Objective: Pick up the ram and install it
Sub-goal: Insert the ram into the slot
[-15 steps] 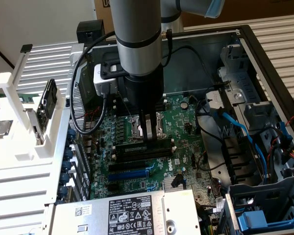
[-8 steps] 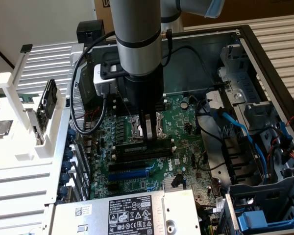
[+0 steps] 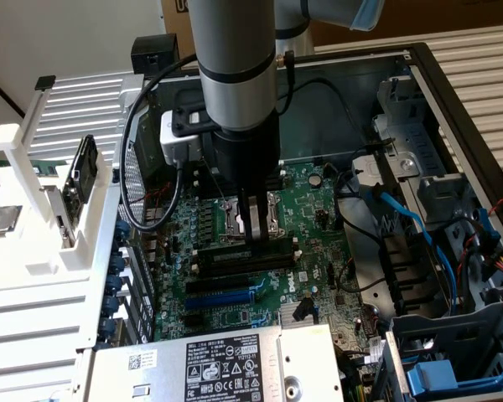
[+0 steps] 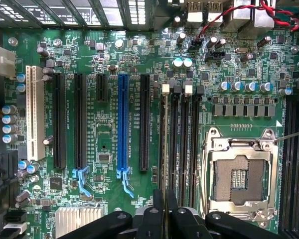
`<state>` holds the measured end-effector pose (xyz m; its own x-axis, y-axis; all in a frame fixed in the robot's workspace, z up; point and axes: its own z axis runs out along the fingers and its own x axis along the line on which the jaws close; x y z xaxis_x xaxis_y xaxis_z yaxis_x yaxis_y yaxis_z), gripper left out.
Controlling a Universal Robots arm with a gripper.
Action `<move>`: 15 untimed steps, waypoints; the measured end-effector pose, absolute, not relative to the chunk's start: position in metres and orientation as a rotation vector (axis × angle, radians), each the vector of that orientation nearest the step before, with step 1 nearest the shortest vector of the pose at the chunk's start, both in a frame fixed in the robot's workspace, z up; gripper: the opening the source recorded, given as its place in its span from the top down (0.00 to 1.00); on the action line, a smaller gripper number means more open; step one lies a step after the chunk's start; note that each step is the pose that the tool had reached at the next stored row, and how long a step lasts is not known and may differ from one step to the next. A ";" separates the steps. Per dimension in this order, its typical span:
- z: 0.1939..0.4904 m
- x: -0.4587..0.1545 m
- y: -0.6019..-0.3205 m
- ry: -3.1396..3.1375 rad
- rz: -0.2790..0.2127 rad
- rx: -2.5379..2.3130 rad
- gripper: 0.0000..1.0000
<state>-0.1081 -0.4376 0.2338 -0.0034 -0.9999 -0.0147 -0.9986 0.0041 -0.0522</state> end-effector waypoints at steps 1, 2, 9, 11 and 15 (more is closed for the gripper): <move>0.234 -0.108 -0.438 2.192 -0.041 -2.184 0.87; 0.234 -0.108 -0.438 2.192 -0.041 -2.184 0.87; 0.233 -0.108 -0.436 2.193 -0.047 -2.188 0.87; 0.233 -0.108 -0.436 2.193 -0.048 -2.189 0.87; 0.233 -0.108 -0.435 2.191 -0.050 -2.192 0.87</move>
